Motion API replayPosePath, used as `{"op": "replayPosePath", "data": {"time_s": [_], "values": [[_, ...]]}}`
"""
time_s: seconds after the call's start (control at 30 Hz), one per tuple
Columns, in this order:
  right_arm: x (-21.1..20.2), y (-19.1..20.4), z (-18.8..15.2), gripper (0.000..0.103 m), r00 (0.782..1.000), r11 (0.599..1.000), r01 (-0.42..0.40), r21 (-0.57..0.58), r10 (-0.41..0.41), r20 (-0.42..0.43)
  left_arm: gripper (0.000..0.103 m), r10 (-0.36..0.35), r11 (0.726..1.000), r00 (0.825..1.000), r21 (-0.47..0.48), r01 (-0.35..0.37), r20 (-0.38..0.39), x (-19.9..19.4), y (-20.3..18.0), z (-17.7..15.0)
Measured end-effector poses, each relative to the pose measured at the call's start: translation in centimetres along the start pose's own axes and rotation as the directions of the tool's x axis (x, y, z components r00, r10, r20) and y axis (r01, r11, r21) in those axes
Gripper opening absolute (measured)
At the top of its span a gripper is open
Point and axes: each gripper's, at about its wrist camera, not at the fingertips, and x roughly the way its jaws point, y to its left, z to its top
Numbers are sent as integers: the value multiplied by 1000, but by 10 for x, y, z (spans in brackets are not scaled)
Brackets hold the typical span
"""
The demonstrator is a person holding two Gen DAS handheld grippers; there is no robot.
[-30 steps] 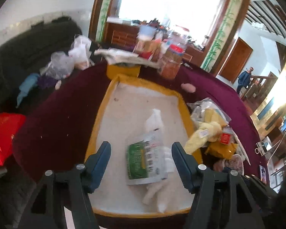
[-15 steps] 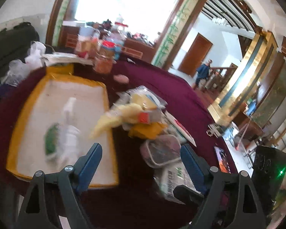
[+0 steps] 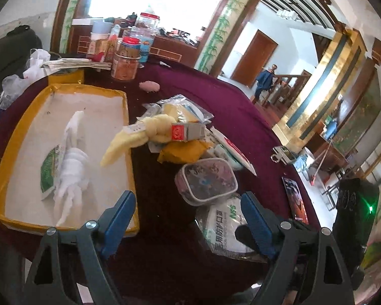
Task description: Organize soft objects
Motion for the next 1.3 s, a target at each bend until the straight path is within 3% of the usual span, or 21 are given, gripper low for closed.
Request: {"op": "replayPosePath", "data": {"time_s": [0.1, 0.3, 0.67, 1.13, 1.3], "values": [[0, -7, 1, 87, 1000, 1000, 29, 0, -29, -4, 88, -10, 1000, 1000, 13, 10, -11, 2, -4, -3], [5, -28, 1, 87, 1000, 997, 5, 72, -3, -23, 88, -11, 999, 999, 32, 13, -48, 11, -11, -7], [0, -23, 0, 87, 1000, 999, 22, 44, -22, 3, 88, -25, 999, 998, 28, 26, -50, 10, -8, -9], [-15, -60, 7, 87, 999, 993, 36, 113, -40, 30, 90, -31, 999, 998, 24, 32, -55, 13, -6, -8], [0, -72, 3, 87, 999, 990, 34, 135, -30, -30, 90, -27, 1000, 997, 3, 27, -69, 20, -1, -10]]}}
